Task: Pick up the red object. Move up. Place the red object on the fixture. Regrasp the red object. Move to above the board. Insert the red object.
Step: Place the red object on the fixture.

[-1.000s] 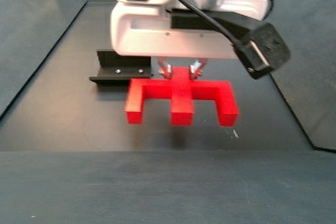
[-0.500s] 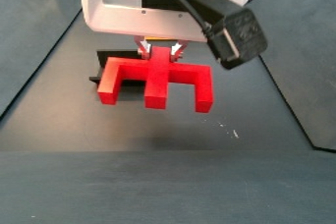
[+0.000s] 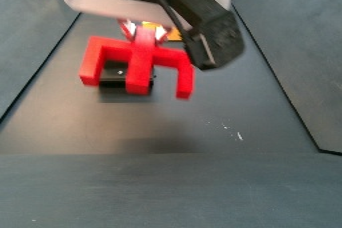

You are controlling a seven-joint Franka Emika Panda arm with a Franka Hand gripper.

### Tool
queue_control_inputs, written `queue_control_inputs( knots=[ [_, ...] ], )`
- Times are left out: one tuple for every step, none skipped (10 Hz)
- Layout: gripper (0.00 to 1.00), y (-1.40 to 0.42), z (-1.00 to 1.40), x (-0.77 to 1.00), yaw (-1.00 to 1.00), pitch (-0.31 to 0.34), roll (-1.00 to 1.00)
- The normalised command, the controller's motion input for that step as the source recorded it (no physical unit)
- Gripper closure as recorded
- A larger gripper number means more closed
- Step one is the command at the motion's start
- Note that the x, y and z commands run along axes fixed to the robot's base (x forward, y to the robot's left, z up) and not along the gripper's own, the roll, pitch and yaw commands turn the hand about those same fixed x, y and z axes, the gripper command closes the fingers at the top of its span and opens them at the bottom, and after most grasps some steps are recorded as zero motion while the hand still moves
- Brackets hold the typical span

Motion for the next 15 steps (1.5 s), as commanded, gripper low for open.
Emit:
queue_control_inputs(
  knots=[
    [1.0, -0.47, 0.17, 0.63, 0.23, 0.38, -0.32],
    [1.0, -0.45, 0.19, 0.52, 0.2, 0.491, 0.0],
    [1.0, -0.42, 0.1, 0.5, 0.12, 0.649, 0.15],
    [1.0, -0.46, 0.0, 0.73, 0.0, 0.591, 0.0],
    [1.0, -0.56, 0.0, 0.81, 0.0, 0.454, -0.17],
    [1.0, -0.59, 0.21, 0.88, 0.0, 0.346, -0.4],
    [1.0, -0.52, 0.26, 0.91, 0.0, 0.297, -0.49],
    [1.0, -0.13, 0.02, 0.65, 0.0, -0.011, -0.8],
    [1.0, 0.19, -0.13, 0.3, 0.01, -0.414, -0.92],
    [1.0, 0.42, -0.2, 0.0, 0.11, -0.383, -0.91],
    [1.0, 0.38, -0.21, 0.0, 0.11, -0.363, -0.9],
    [1.0, 0.0, -0.03, 0.2, 0.08, -0.091, -0.49],
    [1.0, -0.62, 0.03, 0.44, 0.05, 0.231, 0.0],
    [1.0, -0.73, 0.0, 0.48, 0.0, 0.363, 0.23],
    [1.0, -0.31, -0.36, 0.27, 0.0, 0.063, 0.06]
  ],
)
